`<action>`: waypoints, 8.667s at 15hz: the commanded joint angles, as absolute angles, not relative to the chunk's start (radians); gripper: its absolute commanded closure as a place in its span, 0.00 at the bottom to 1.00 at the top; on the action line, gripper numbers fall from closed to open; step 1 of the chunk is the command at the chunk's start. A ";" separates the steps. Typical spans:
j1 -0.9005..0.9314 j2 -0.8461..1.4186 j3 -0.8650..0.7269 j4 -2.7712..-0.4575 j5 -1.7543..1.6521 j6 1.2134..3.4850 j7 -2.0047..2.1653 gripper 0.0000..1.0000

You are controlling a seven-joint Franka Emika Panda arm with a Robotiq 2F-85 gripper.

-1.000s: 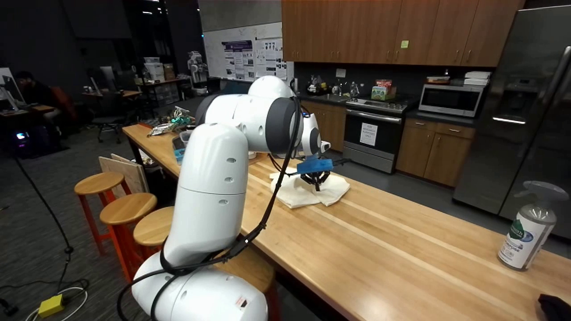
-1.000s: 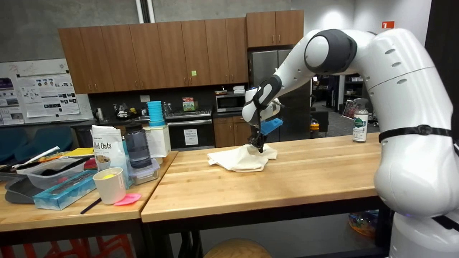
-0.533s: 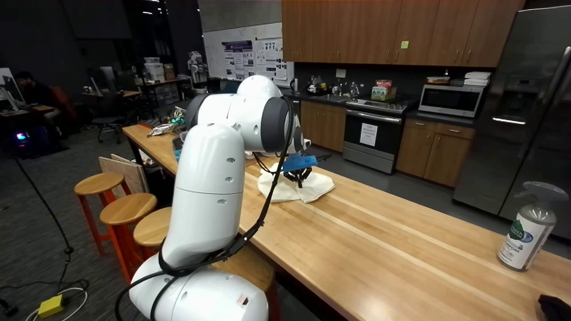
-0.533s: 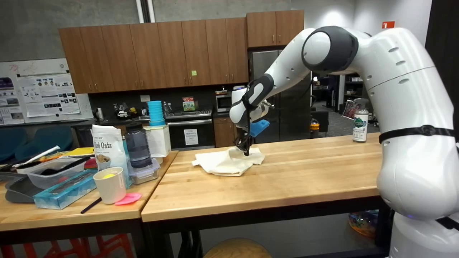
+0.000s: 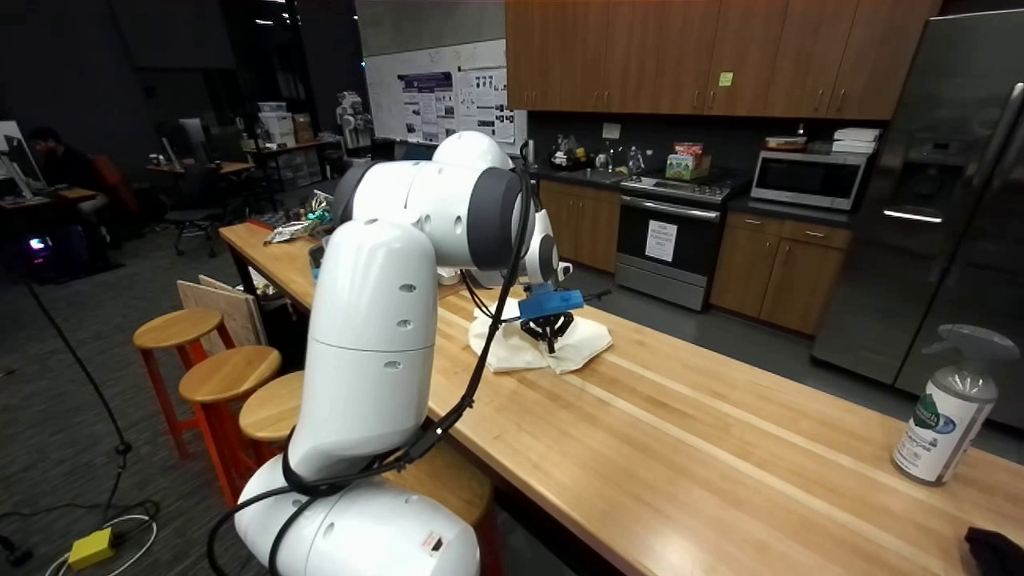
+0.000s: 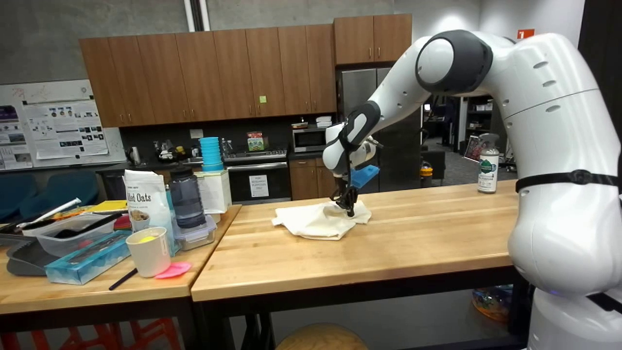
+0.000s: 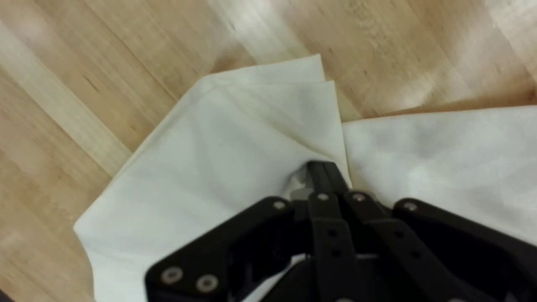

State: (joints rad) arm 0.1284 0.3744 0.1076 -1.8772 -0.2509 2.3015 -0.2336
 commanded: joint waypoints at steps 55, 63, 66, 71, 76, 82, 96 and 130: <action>0.037 0.296 -0.007 -2.191 -0.620 2.377 0.065 1.00; 0.076 0.378 0.018 -2.063 -0.591 2.344 -0.053 1.00; 0.028 0.365 -0.023 -2.064 -0.546 2.346 -0.047 1.00; -0.065 0.310 -0.122 -2.102 -0.482 2.349 -0.010 1.00; -0.117 0.330 -0.178 -2.082 -0.448 2.338 0.018 1.00; -0.030 0.429 -0.092 -1.958 -0.441 2.287 -0.017 1.00; 0.234 0.645 0.079 -1.621 -0.548 2.185 -0.237 1.00; 0.424 0.803 0.135 -1.282 -0.662 1.979 -0.407 1.00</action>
State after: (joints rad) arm 0.4342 0.8675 0.1015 -1.1439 -0.6863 1.9336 -0.4174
